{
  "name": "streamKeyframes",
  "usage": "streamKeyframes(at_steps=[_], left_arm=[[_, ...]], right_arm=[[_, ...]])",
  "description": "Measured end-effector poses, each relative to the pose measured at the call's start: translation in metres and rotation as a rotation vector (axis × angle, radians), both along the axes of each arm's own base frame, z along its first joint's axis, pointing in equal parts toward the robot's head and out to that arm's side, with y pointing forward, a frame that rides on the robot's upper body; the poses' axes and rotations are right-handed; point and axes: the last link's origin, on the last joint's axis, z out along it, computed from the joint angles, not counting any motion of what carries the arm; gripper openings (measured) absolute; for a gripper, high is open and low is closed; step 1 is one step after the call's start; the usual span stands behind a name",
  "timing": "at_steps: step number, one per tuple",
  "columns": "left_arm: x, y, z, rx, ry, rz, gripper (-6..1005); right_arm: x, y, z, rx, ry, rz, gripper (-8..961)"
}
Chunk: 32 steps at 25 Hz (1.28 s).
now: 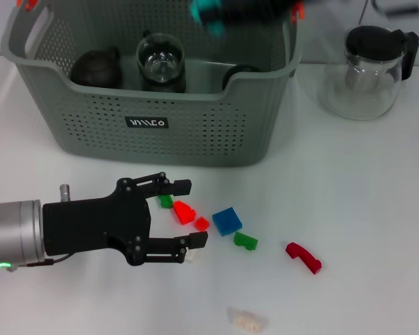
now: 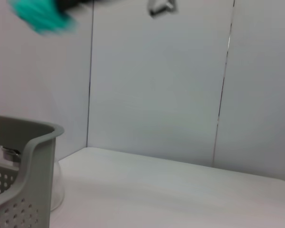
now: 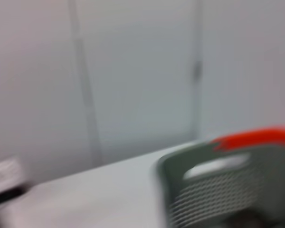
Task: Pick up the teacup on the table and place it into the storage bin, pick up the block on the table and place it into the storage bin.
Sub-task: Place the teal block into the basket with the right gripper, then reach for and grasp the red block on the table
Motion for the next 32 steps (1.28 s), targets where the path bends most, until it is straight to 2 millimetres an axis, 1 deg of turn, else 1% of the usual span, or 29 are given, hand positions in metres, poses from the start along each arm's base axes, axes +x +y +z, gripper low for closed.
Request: streamKeyframes(at_steps=[2,4,7,9,16,19,24,27,30,32], left_arm=[[0.001,0.0,0.0,0.0,-0.004,-0.002,848],[0.001,0.0,0.0,-0.001,-0.007,-0.004,847],[0.002,0.0,0.0,-0.001,-0.008,-0.004,847],[0.001,0.0,-0.001,-0.003,-0.011,0.0,847],[0.0,-0.002,-0.003,-0.008,-0.016,0.008,848],[0.0,-0.002,-0.003,-0.009,-0.017,0.007,848],[0.001,-0.002,-0.002,-0.01,-0.018,0.004,847],[0.001,-0.002,-0.002,-0.012,-0.018,0.001,847],[0.001,-0.003,-0.002,-0.015,-0.02,-0.003,847],[0.001,-0.003,-0.001,-0.015,-0.018,-0.003,847]], right_arm=[[-0.015,0.015,0.003,0.072,-0.006,-0.014,442],[-0.023,0.03,0.006,0.143,-0.029,-0.04,445],[-0.024,0.047,0.008,0.228,-0.055,-0.096,449],[-0.017,0.059,0.009,0.299,-0.062,-0.137,452],[-0.005,0.063,0.009,0.314,-0.07,-0.167,462],[-0.002,0.06,0.011,0.304,-0.079,-0.157,466],[0.004,0.039,0.017,0.201,-0.047,-0.091,721],[0.013,0.016,0.025,0.096,0.022,-0.028,783],[0.03,-0.008,0.032,-0.016,0.037,0.03,846],[0.045,-0.021,0.034,-0.084,0.013,0.056,840]])
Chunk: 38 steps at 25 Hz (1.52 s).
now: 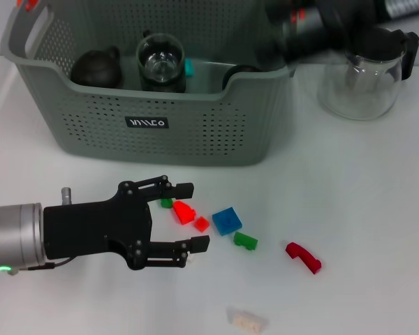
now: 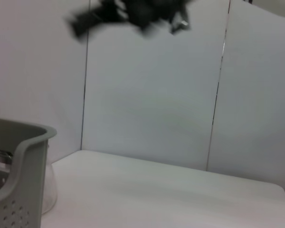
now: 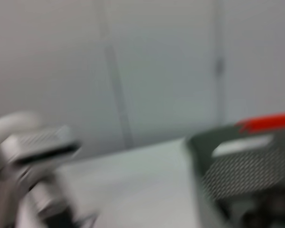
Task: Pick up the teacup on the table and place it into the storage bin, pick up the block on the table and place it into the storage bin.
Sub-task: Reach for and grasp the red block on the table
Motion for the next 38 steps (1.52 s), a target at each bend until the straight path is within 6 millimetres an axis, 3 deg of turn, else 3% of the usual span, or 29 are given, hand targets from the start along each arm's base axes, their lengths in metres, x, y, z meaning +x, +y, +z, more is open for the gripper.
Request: streamKeyframes(at_steps=[5,12,16,27,38], left_arm=[[-0.001,-0.001,0.0,-0.002,0.008,0.001,847],[-0.002,-0.002,0.0,-0.006,0.007,0.003,847],[-0.002,-0.002,-0.001,-0.007,0.006,0.003,847],[-0.003,-0.002,-0.003,-0.002,0.005,0.012,848],[-0.003,-0.001,-0.003,0.003,0.007,0.012,848]], right_arm=[[0.041,-0.028,-0.01,-0.157,-0.164,-0.018,831],[0.084,-0.038,-0.056,-0.227,-0.542,-0.192,828],[0.086,-0.037,-0.08,-0.224,-0.69,-0.235,827],[0.075,-0.035,-0.136,-0.173,-0.843,-0.269,824],[0.071,-0.033,-0.17,-0.104,-0.903,-0.305,825]])
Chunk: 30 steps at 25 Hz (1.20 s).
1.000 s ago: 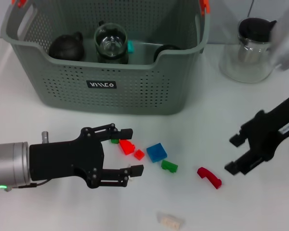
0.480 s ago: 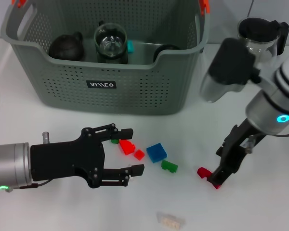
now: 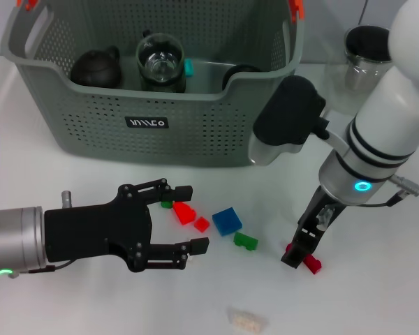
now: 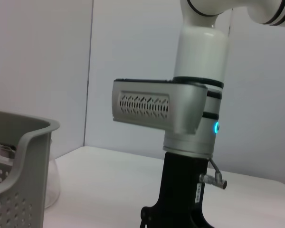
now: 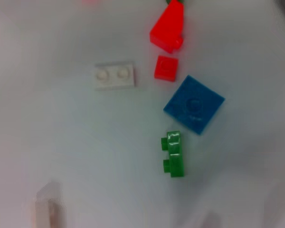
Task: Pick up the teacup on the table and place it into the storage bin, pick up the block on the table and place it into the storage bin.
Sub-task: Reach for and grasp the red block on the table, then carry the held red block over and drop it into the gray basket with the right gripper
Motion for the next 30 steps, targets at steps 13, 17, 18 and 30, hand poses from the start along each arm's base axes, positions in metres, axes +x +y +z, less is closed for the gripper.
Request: streamKeyframes(at_steps=[13,17,18,30], left_arm=[[-0.002,0.0,0.001,0.008,-0.001,0.012,847],[-0.002,0.0,0.001,0.008,0.0,0.012,847],[-0.002,0.0,0.001,0.008,0.0,0.012,847],[-0.003,0.0,0.001,0.01,0.001,0.014,847]], right_arm=[[0.001,-0.007,-0.012,-0.001,-0.054,0.032,586],[0.002,-0.009,-0.014,-0.006,-0.064,0.038,417],[0.002,-0.009,-0.015,-0.009,-0.068,0.04,374],[0.0,-0.01,-0.015,-0.004,-0.078,0.059,194]])
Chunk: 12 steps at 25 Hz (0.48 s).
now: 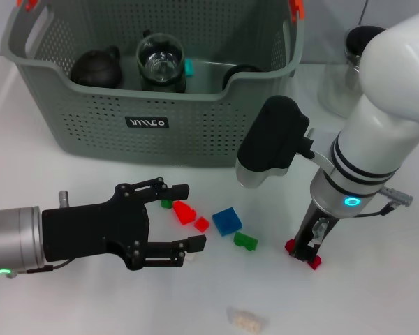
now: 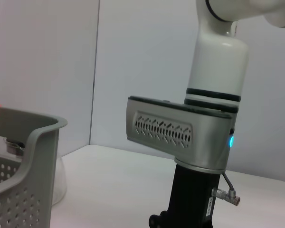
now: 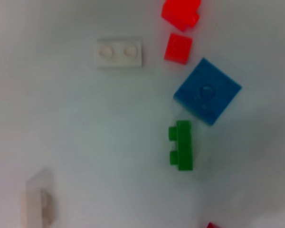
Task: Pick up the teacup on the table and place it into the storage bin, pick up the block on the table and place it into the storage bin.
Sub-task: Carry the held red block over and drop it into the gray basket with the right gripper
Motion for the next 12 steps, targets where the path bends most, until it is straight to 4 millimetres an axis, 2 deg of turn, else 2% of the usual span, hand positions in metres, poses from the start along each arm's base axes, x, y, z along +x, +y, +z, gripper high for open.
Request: streamKeyframes(at_steps=[12], left_arm=[[-0.004,-0.001,0.002,0.011,0.002,0.017,847]], right_arm=[[-0.025,0.004,0.019,0.034,0.098,0.031,198]])
